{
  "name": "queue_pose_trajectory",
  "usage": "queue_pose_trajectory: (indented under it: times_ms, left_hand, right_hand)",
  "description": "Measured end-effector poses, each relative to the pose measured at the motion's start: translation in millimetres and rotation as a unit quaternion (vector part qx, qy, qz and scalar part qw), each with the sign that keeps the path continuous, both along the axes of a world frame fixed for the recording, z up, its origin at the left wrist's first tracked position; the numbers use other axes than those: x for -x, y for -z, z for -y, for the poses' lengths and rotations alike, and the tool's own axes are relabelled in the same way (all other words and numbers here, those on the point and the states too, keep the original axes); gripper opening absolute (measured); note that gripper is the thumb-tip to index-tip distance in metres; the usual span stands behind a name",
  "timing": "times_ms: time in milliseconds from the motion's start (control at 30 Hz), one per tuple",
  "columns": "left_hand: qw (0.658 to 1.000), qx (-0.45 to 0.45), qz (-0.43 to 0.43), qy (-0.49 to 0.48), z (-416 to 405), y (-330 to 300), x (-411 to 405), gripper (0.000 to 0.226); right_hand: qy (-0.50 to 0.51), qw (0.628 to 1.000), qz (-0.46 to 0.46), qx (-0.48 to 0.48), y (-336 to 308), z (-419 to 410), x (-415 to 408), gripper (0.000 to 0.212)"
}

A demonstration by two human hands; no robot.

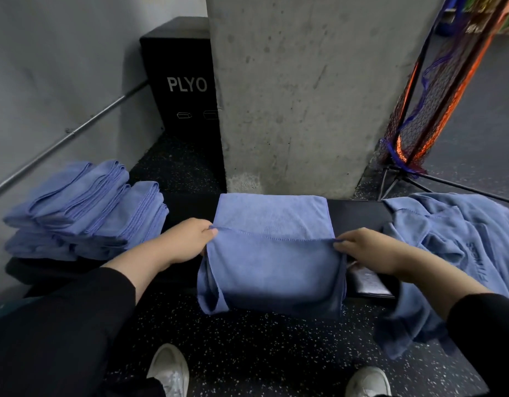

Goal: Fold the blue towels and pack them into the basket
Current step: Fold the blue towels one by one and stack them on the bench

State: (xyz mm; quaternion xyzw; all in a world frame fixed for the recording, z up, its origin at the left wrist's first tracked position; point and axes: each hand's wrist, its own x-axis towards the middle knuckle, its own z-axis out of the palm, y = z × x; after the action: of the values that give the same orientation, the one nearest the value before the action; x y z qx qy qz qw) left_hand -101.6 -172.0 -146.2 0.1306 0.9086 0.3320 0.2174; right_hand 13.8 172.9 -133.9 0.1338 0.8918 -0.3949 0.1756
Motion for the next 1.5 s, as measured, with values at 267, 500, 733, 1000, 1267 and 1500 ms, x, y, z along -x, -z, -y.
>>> queue_pose_trajectory:
  times_ms: [267, 500, 733, 1000, 1267, 1500]
  left_hand:
    - [0.952, -0.26, -0.023, -0.162, -20.9, -5.5, 33.6, 0.027]
    - [0.981, -0.036, -0.139, -0.13, -49.5, 27.2, 55.8, 0.032]
    - [0.986, 0.089, -0.132, -0.043, -45.1, 27.2, 55.8, 0.035]
    - [0.99, 0.125, -0.042, 0.056, -11.5, 5.3, 26.9, 0.038]
    - [0.997, -0.042, 0.069, 0.014, -8.1, -9.1, 9.3, 0.029]
    - [0.985, -0.104, -0.079, -0.11, -25.4, 1.6, 49.2, 0.033]
  right_hand:
    - [0.217, 0.937, -0.146, 0.232, -8.7, 6.4, 43.1, 0.027]
    - [0.151, 0.977, -0.144, -0.03, 23.8, 17.1, 84.6, 0.037]
    - [0.04, 0.978, -0.083, -0.186, 21.0, 25.0, 80.3, 0.036]
    - [-0.08, 0.973, -0.009, -0.215, 5.0, 28.4, 34.1, 0.03]
    - [0.062, 0.995, -0.079, 0.021, -2.5, 17.7, 14.7, 0.031]
    - [0.173, 0.965, -0.194, 0.03, 7.3, -1.5, 58.8, 0.036]
